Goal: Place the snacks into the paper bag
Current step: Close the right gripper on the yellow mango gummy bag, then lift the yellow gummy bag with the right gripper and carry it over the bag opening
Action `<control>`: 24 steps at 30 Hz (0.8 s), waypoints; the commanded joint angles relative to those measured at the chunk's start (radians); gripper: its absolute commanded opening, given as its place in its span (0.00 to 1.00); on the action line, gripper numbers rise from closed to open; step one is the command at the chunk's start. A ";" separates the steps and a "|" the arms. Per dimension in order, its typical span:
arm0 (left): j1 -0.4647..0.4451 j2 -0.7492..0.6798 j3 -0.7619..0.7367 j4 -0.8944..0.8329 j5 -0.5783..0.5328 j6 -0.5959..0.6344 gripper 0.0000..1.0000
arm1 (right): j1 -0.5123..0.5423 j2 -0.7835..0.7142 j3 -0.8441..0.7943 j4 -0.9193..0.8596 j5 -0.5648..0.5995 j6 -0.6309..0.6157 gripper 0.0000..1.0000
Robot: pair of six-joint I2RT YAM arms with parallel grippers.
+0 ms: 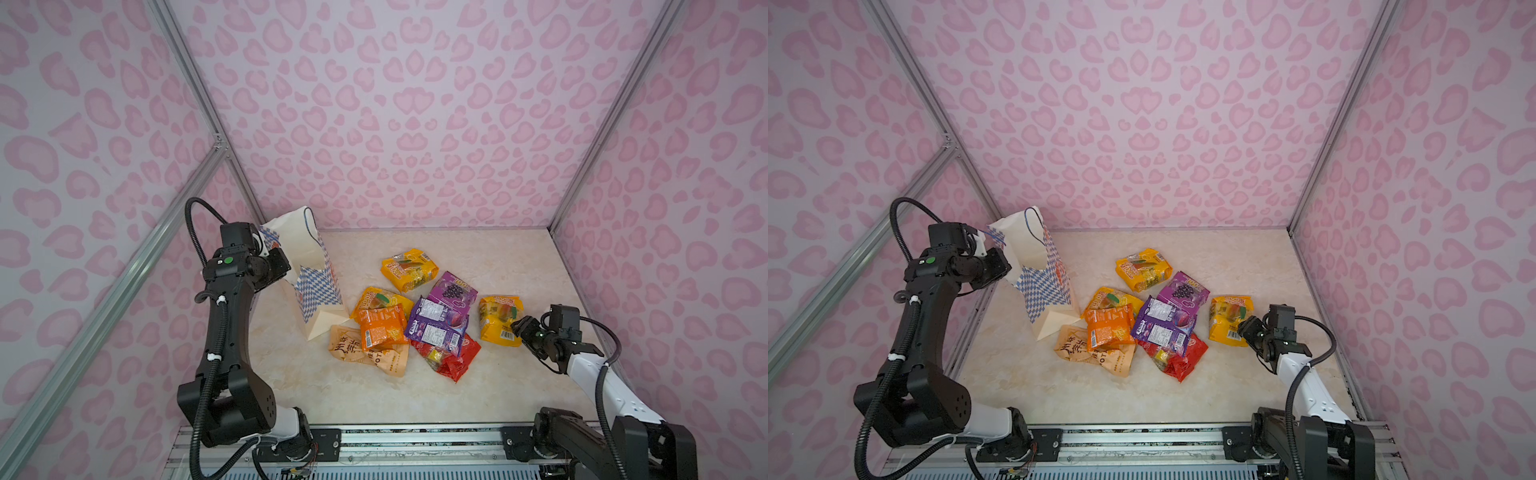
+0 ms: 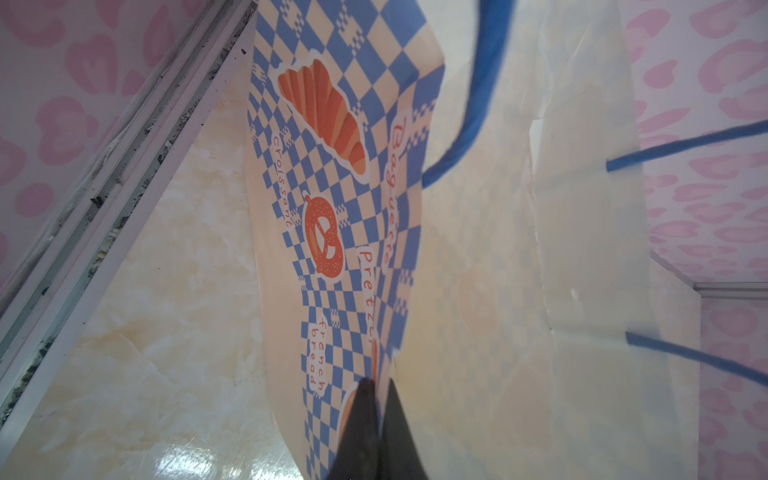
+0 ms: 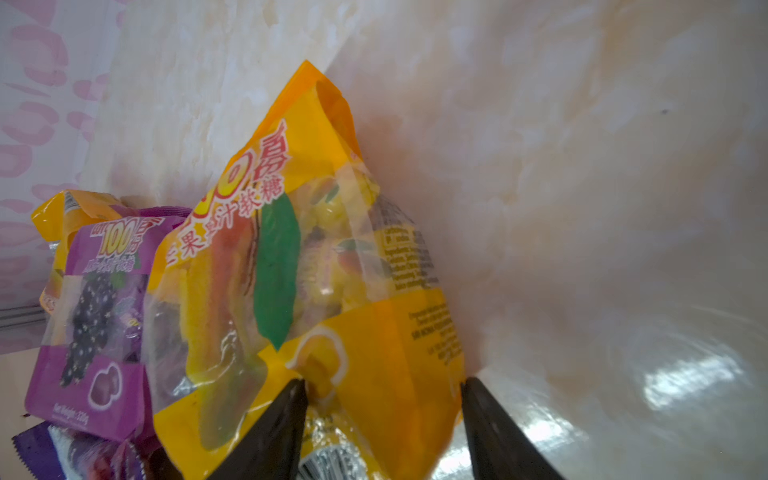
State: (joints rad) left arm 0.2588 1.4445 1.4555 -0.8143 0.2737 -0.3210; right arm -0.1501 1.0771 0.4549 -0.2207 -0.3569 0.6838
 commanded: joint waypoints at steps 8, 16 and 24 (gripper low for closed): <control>0.000 -0.005 0.003 -0.011 0.005 -0.010 0.03 | 0.011 0.178 0.031 0.095 -0.176 0.004 0.49; 0.000 -0.017 0.007 -0.005 0.036 -0.026 0.03 | 0.032 0.215 0.042 0.146 -0.124 0.010 0.15; 0.000 -0.057 0.026 0.004 0.098 -0.049 0.03 | 0.101 0.072 0.145 0.060 -0.110 -0.012 0.00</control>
State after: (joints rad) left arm 0.2596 1.4029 1.4715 -0.8154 0.3229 -0.3592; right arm -0.0750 1.1984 0.5629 -0.1501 -0.4744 0.6888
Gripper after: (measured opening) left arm 0.063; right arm 0.078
